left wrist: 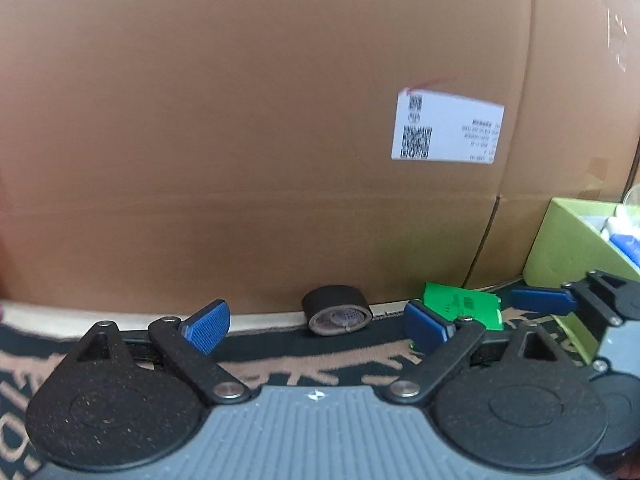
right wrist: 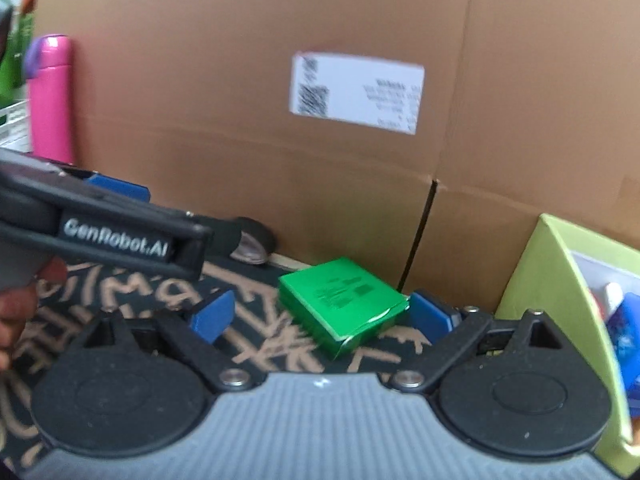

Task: Organize objects
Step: 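Move to the black tape roll with the left tool while the right tool approaches the green box, then grasp the black tape roll with the left tool while the right tool grasps the green box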

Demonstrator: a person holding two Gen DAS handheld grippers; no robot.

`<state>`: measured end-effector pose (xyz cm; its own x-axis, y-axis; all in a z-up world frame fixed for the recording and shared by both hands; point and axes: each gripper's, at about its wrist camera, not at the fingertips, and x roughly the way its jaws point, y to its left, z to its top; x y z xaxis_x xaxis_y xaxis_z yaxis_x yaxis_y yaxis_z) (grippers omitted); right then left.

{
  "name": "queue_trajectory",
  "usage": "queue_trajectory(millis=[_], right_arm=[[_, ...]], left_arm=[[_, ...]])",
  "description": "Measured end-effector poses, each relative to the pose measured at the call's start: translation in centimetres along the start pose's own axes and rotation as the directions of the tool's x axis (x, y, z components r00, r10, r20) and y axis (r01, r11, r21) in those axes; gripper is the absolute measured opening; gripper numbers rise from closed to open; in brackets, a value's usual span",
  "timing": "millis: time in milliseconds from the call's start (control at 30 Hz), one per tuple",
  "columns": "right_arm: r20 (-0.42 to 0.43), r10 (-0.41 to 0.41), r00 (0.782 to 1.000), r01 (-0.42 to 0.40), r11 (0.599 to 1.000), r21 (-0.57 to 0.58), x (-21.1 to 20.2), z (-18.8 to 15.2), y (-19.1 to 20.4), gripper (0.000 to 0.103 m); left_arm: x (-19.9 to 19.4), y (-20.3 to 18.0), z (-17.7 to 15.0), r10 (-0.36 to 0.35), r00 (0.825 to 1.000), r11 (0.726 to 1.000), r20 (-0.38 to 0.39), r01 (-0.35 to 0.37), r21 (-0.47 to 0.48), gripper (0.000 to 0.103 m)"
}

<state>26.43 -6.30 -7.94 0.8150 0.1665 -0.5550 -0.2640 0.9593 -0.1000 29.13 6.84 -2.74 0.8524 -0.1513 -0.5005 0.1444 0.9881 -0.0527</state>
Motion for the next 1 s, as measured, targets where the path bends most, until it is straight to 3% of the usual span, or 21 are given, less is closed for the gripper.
queue_trajectory(millis=[200, 233, 300, 333, 367, 667, 800, 900, 1000], right_arm=[[-0.010, -0.010, 1.000, 0.010, 1.000, -0.006, 1.6, 0.8, -1.1, 0.094], [-0.025, -0.001, 1.000, 0.001, 1.000, 0.002, 1.8, 0.7, -1.3, 0.086], [-0.034, 0.016, 0.999, -0.016, 1.000, 0.024, 1.8, 0.5, -1.7, 0.084], [-0.032, 0.017, 0.999, -0.016, 0.999, 0.029, 1.5, 0.4, -1.8, 0.084], [-0.033, 0.018, 0.999, -0.016, 0.999, 0.035, 1.1, 0.3, -1.8, 0.083], [-0.050, 0.065, 0.997, -0.059, 0.993, 0.107, -5.6, -3.3, -1.7, 0.083], [-0.094, 0.078, 0.993, -0.065, 0.990, 0.128, -9.7, -5.5, -2.2, 0.083], [-0.121, 0.140, 0.983, -0.122, 0.983, 0.139, -12.5, -6.6, -1.5, 0.085], [-0.130, 0.224, 0.966, -0.212, 0.972, 0.099, -13.9, -6.9, -1.1, 0.086]], left_arm=[[3.2, 0.3, 0.3, -0.047, 0.997, 0.998, -0.056, 0.045, -0.032, 0.086], [3.5, 0.4, 0.3, -0.063, 0.995, 0.997, -0.072, 0.059, -0.048, 0.076], [3.6, 0.4, 0.3, -0.065, 0.995, 0.996, -0.075, 0.061, -0.059, 0.064], [3.5, 0.4, 0.3, -0.067, 0.995, 0.996, -0.079, 0.062, -0.061, 0.051], [3.4, 0.5, 0.2, -0.079, 0.994, 0.995, -0.080, 0.074, -0.059, 0.049], [-1.4, -0.1, -1.5, -0.113, 0.989, 0.993, -0.092, 0.108, -0.053, 0.048], [-5.3, -1.2, -2.8, -0.215, 0.965, 0.977, -0.152, 0.213, -0.033, 0.048], [-7.9, -2.1, -4.4, -0.252, 0.950, 0.967, -0.184, 0.257, -0.001, 0.049], [-9.5, -2.4, -5.7, -0.219, 0.962, 0.974, -0.166, 0.225, 0.018, 0.054]])
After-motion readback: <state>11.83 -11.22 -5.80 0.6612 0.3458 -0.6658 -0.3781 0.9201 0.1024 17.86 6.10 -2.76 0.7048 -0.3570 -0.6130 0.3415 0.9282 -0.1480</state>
